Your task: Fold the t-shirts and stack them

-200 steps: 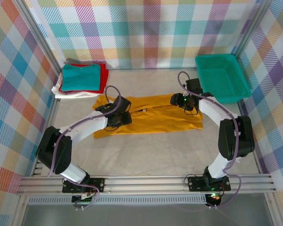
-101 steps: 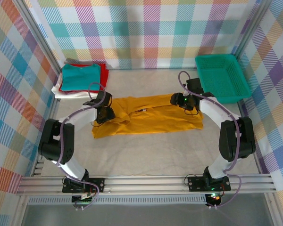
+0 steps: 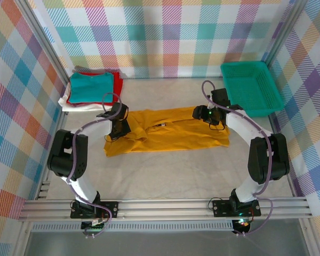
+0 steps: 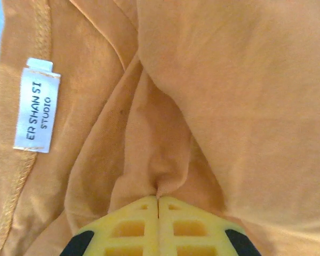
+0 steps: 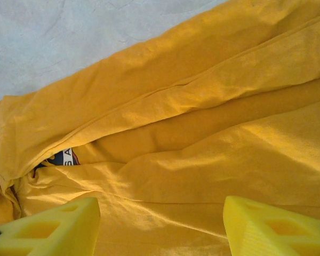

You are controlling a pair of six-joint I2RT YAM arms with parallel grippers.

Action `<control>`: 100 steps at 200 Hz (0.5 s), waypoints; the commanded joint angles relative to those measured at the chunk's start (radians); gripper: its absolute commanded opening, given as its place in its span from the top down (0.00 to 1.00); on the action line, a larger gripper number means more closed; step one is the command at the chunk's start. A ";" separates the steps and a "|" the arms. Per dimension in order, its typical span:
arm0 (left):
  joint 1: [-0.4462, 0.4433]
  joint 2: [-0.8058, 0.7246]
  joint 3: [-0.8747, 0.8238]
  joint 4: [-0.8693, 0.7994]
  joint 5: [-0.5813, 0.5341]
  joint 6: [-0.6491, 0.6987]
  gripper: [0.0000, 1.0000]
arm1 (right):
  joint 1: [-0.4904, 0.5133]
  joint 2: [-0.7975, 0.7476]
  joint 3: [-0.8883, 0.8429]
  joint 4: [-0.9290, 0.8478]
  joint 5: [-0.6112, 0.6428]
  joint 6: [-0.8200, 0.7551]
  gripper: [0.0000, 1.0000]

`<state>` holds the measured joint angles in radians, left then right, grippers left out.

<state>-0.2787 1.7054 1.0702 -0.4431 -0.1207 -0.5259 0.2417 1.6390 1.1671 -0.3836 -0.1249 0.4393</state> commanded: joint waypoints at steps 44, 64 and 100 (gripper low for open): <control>0.007 -0.160 0.033 -0.129 0.017 -0.014 1.00 | 0.000 -0.018 0.024 -0.012 -0.006 -0.015 0.36; 0.007 -0.200 0.028 -0.171 0.035 -0.036 1.00 | 0.001 -0.014 0.025 -0.015 -0.005 -0.018 0.36; 0.007 -0.299 0.025 -0.246 0.108 -0.086 1.00 | 0.001 -0.014 0.031 -0.021 -0.002 -0.019 0.36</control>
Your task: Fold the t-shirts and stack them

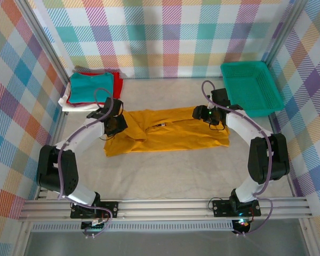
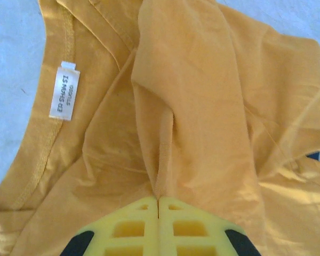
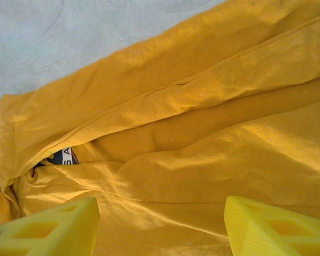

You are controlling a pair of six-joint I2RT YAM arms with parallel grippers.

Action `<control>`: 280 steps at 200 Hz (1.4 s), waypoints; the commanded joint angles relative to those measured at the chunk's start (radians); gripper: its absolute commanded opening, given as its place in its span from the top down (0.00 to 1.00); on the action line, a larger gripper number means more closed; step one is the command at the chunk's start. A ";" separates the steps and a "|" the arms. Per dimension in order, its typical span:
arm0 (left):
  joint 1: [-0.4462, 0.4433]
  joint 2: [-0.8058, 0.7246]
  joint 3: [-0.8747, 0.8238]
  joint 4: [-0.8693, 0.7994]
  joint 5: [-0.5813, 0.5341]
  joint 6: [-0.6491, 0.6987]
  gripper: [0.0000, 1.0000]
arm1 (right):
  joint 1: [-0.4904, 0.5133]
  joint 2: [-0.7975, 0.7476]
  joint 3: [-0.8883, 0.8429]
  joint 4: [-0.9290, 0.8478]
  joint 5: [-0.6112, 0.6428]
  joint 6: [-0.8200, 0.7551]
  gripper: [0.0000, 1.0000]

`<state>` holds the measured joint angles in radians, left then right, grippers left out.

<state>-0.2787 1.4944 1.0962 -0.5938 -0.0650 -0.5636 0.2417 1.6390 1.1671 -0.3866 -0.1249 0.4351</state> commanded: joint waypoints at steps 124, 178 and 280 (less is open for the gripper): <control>0.026 -0.174 -0.233 -0.062 -0.056 -0.104 0.72 | 0.001 0.042 0.104 -0.093 0.071 -0.013 0.33; 0.025 -0.081 -0.001 0.004 -0.083 -0.010 0.71 | 0.000 0.215 0.269 -0.229 0.139 -0.045 0.45; 0.071 0.373 0.026 0.277 0.015 -0.110 0.76 | -0.022 0.651 0.718 -0.462 0.243 -0.061 0.83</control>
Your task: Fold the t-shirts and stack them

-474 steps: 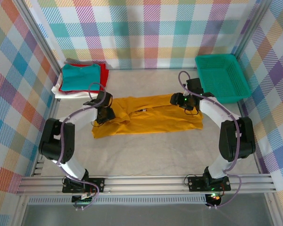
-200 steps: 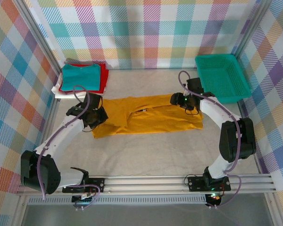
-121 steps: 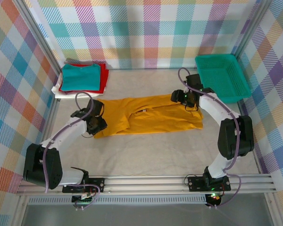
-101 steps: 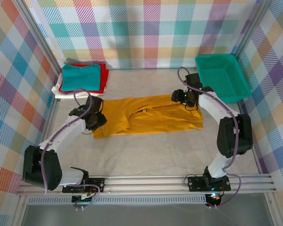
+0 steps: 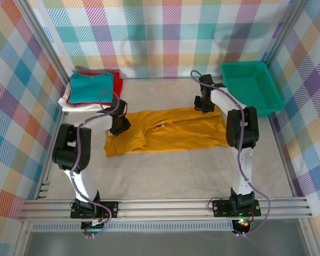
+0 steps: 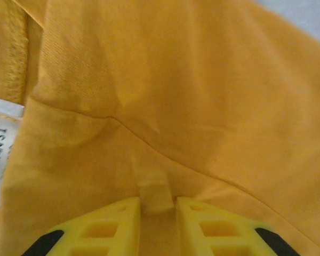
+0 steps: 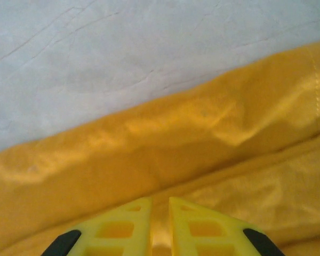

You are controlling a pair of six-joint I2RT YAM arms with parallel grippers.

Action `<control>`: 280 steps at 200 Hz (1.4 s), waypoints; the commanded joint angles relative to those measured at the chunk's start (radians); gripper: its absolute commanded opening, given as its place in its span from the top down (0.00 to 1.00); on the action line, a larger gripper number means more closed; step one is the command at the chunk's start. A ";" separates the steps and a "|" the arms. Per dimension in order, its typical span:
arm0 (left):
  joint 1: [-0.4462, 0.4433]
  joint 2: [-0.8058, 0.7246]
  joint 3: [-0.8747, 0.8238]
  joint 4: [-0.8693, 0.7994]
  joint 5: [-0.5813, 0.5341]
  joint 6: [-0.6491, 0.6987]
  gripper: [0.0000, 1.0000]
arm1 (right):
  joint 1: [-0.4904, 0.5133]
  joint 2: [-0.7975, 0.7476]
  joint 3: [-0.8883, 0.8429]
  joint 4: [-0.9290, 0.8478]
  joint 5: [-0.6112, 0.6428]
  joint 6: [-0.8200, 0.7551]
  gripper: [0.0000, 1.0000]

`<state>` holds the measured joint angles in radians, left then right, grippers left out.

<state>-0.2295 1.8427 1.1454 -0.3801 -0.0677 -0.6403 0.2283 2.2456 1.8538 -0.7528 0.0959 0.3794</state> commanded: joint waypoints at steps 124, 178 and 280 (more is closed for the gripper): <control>-0.001 0.610 0.855 -0.216 0.106 0.157 0.76 | 0.189 -0.449 -0.681 -0.027 -0.086 0.064 0.77; -0.068 1.013 1.580 -0.277 0.301 0.197 0.77 | 0.451 -0.607 -0.796 0.117 -0.401 0.160 0.73; -0.065 0.496 1.025 -0.037 0.104 0.191 0.72 | 0.190 -0.504 -0.457 0.020 -0.151 -0.008 0.64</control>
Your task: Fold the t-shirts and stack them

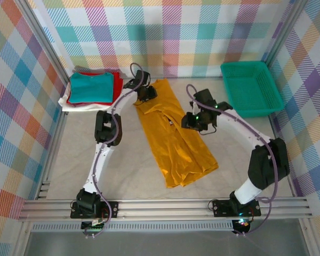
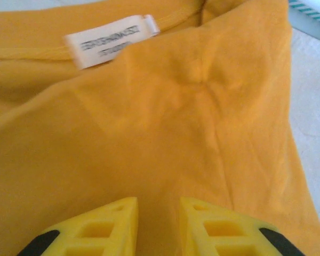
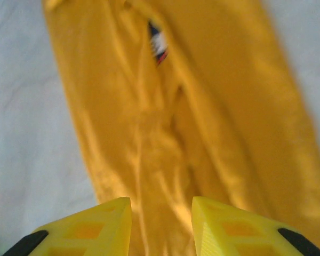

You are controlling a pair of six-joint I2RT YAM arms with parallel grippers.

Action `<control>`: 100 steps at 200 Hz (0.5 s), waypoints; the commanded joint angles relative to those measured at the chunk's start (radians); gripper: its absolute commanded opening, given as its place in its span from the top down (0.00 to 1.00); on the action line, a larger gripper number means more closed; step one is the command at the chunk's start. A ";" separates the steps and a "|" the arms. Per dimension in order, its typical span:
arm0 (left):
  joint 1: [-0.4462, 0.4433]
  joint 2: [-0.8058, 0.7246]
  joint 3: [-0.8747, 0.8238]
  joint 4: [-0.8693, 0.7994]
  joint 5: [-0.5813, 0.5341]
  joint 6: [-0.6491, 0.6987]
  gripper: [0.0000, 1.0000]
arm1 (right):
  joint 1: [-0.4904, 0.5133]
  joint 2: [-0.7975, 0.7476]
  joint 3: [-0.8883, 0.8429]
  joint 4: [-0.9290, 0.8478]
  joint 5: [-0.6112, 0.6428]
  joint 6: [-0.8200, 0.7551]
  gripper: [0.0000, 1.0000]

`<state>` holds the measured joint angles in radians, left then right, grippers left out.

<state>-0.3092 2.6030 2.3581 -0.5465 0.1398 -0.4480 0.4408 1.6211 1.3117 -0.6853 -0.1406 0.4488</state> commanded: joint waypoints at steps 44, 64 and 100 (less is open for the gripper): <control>-0.002 -0.476 -0.594 0.248 -0.143 -0.089 0.68 | -0.048 0.364 0.265 -0.094 0.116 -0.133 0.68; -0.005 -0.464 -0.660 0.257 -0.180 -0.101 0.70 | -0.048 0.414 0.294 -0.079 0.105 -0.147 0.70; 0.001 -0.309 -0.508 0.188 -0.143 -0.111 0.74 | -0.047 0.448 0.258 -0.044 0.067 -0.151 0.73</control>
<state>-0.3069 2.1742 1.7538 -0.3084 -0.0021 -0.5369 0.3920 2.0613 1.5681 -0.7338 -0.0437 0.3237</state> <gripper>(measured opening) 0.275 0.278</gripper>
